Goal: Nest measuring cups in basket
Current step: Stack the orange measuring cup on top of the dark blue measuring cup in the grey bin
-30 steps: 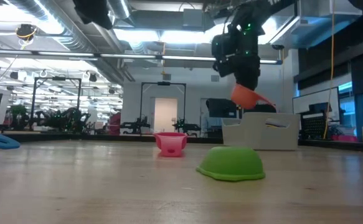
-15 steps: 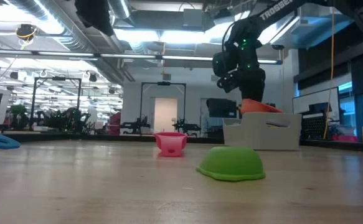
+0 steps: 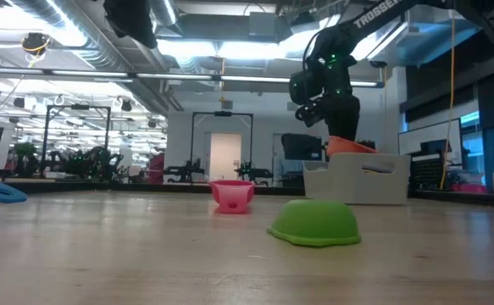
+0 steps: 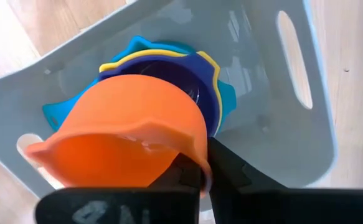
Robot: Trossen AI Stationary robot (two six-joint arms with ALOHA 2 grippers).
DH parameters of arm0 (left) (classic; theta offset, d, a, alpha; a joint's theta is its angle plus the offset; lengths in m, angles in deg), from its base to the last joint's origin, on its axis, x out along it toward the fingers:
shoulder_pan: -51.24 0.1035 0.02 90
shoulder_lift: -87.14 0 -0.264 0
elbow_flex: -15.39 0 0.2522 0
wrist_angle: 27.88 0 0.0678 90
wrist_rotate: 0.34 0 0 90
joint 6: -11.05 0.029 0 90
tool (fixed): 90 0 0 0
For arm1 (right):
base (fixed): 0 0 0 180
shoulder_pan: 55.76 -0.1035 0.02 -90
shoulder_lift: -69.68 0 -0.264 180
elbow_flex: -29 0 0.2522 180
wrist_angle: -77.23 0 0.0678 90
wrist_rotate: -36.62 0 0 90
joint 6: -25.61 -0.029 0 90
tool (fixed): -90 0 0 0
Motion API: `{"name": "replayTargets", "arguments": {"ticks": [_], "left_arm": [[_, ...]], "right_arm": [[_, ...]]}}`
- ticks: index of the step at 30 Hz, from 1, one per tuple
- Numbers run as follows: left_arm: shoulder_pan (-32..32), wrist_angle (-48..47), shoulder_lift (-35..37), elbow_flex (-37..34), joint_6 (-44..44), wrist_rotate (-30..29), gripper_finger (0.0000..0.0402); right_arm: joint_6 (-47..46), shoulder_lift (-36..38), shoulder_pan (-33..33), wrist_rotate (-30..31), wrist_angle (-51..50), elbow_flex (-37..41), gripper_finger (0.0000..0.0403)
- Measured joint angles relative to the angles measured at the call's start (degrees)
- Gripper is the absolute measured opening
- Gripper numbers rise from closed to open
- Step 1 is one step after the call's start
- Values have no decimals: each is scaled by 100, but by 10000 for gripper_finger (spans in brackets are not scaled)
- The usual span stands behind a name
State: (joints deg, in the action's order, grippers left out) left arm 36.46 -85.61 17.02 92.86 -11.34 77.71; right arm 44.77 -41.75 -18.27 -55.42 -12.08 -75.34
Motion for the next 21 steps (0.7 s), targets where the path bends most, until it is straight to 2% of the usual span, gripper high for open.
{"name": "replayTargets", "arguments": {"ticks": [21], "left_arm": [[1,-11,0,0,2,1,167]], "right_arm": [[39,0,0,-107,5,0,26]]}}
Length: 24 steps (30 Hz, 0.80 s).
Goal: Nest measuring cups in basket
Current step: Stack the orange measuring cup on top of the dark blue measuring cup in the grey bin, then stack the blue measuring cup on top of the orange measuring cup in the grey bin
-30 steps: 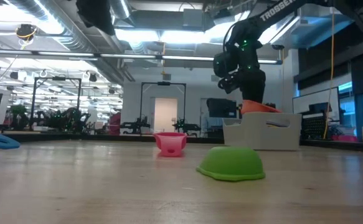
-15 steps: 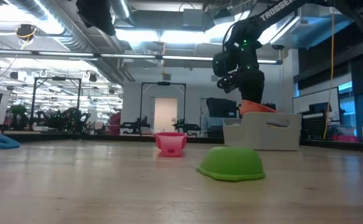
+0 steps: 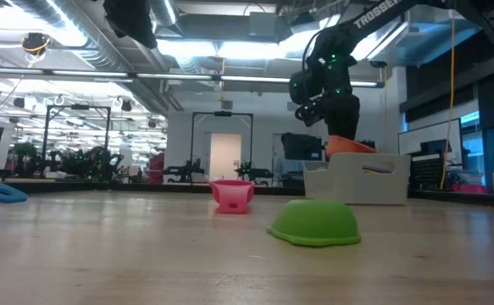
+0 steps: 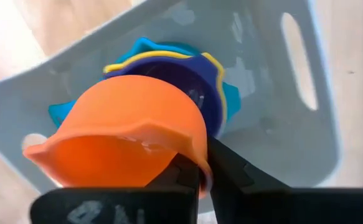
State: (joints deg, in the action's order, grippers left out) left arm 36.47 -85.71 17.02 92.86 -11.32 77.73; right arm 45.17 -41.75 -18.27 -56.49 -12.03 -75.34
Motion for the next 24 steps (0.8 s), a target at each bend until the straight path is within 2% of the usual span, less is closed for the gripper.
{"name": "replayTargets", "arguments": {"ticks": [4,12,17,19,24], "left_arm": [[1,0,0,0,0,-1,167],[1,-1,0,0,0,-1,167],[0,-2,0,0,0,0,167],[-1,-2,0,0,0,-1,167],[1,-2,0,0,0,-1,167]], "right_arm": [[1,0,-1,-297,2,0,32],[-127,0,11,-254,4,0,104],[-121,0,9,-243,74,-1,118],[-118,0,7,-59,100,-2,119],[-103,0,11,914,96,-2,119]]}}
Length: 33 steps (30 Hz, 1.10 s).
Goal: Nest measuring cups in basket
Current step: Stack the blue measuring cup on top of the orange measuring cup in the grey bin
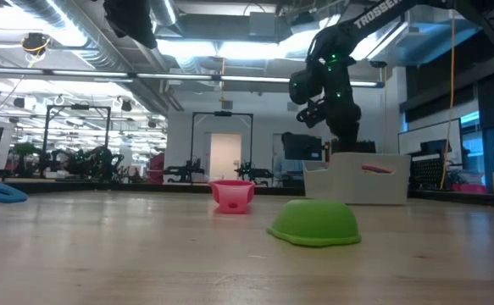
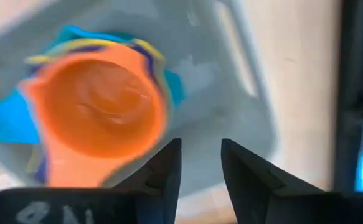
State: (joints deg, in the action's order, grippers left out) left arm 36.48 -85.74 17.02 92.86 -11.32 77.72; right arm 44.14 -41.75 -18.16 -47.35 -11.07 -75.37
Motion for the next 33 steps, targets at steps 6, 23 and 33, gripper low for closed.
{"name": "replayTargets", "arguments": {"ticks": [6,23,33], "left_arm": [[0,-153,0,0,-151,259,167],[-1045,-1893,0,0,-4320,971,167],[-2392,-1988,-309,4,-6274,516,167]], "right_arm": [[128,54,0,149,-126,0,119],[136,1038,-1090,-2242,852,-9,119],[109,1040,-2401,-2225,1156,134,119]]}}
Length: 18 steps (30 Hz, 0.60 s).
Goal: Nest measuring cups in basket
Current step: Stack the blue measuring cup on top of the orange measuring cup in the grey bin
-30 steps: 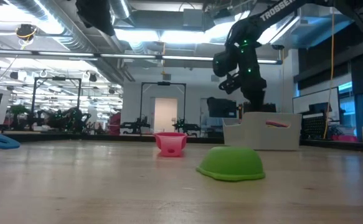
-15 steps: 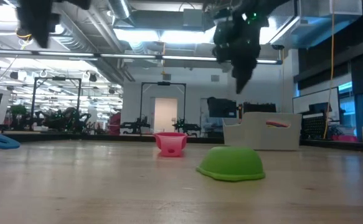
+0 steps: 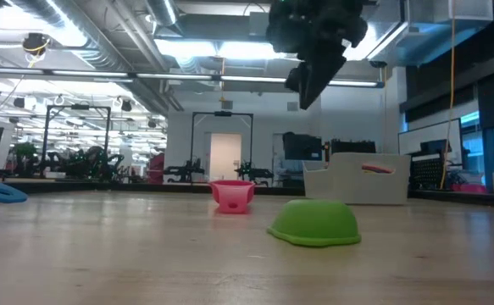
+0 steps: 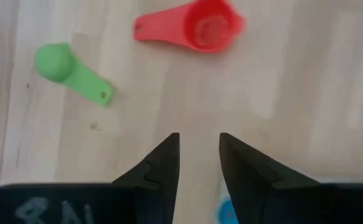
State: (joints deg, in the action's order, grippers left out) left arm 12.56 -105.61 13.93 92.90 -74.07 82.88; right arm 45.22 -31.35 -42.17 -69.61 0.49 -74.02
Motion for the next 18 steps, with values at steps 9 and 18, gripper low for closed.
{"name": "replayTargets", "arguments": {"ticks": [9,18], "left_arm": [[-707,5,-807,0,-775,285,167],[-827,-361,-1216,0,-753,305,167]], "right_arm": [[-479,59,-729,11,1062,1246,119],[-738,64,-1051,24,1537,1680,119]]}}
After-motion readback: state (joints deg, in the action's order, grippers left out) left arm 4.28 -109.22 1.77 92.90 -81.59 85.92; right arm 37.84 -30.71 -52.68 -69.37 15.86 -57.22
